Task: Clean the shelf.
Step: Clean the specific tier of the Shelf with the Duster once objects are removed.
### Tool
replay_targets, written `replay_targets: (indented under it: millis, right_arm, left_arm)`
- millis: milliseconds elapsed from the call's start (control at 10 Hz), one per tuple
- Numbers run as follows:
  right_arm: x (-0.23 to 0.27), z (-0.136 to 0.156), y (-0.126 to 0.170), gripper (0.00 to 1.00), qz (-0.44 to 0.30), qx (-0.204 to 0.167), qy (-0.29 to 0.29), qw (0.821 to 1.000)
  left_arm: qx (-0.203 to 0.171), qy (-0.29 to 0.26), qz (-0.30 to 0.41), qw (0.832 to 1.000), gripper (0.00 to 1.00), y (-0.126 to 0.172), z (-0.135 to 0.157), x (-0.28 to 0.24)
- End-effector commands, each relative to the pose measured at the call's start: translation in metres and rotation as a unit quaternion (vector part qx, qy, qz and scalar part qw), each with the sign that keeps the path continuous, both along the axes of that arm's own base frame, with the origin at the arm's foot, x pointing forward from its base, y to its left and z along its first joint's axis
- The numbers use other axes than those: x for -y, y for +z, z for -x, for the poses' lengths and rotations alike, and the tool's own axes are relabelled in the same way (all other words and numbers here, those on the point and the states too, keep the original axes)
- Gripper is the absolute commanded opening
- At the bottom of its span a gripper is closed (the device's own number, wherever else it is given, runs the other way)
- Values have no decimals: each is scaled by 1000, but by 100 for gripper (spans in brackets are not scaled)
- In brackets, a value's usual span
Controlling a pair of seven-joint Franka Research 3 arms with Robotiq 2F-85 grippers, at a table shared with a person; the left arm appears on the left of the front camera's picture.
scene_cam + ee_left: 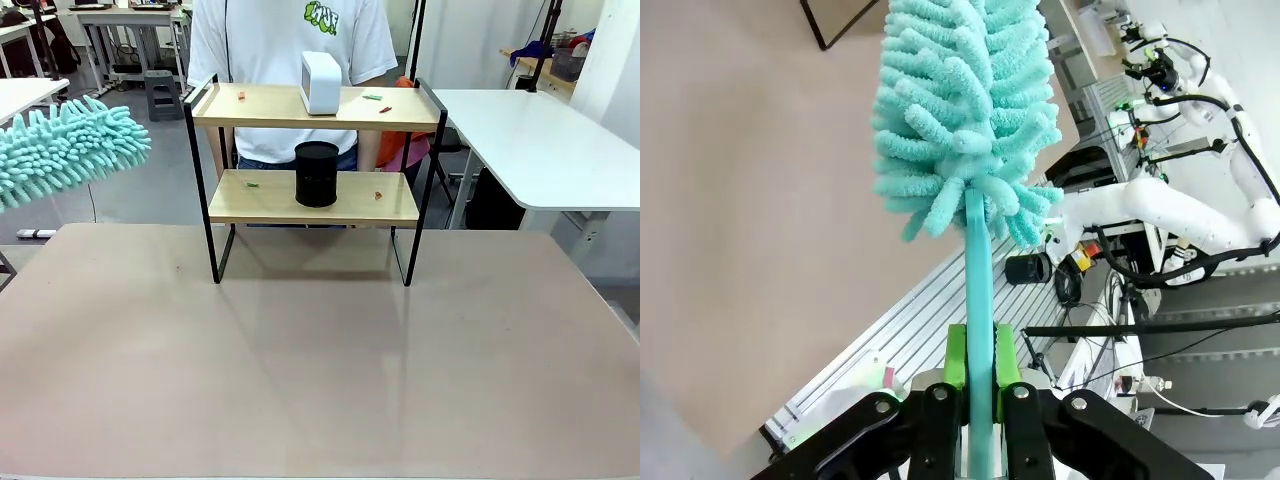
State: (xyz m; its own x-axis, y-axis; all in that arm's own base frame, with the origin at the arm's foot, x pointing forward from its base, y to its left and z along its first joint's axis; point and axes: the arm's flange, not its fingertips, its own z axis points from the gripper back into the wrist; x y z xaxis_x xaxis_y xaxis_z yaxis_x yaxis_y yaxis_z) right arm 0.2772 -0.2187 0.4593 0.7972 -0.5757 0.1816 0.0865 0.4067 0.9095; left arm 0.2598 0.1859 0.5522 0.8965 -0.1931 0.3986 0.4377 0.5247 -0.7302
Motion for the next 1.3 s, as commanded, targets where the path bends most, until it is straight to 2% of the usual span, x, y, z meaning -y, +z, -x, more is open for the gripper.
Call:
replay_targets:
  millis: [0, 900, 1000, 1100, 1200]
  right_arm:
    - [0, -2, 1, 100, -1, 17, 2, 1000]
    - [0, -2, 1, 100, -1, 17, 2, 1000]
    - [0, -2, 1, 100, -1, 17, 2, 1000]
    - [0, -2, 1, 100, -1, 17, 2, 1000]
    - [0, -2, 1, 100, -1, 17, 2, 1000]
  left_arm:
    - [2, 5, 7, 1000, 0, 4, -2, 3]
    - [2, 5, 7, 1000, 0, 4, -2, 3]
    - [0, -1, 0, 1000, 12, 0, 0, 0]
    - [-48, 37, -6, 998, 12, 12, -2, 2]
    - [-49, 41, 1, 998, 12, 39, -3, 6]
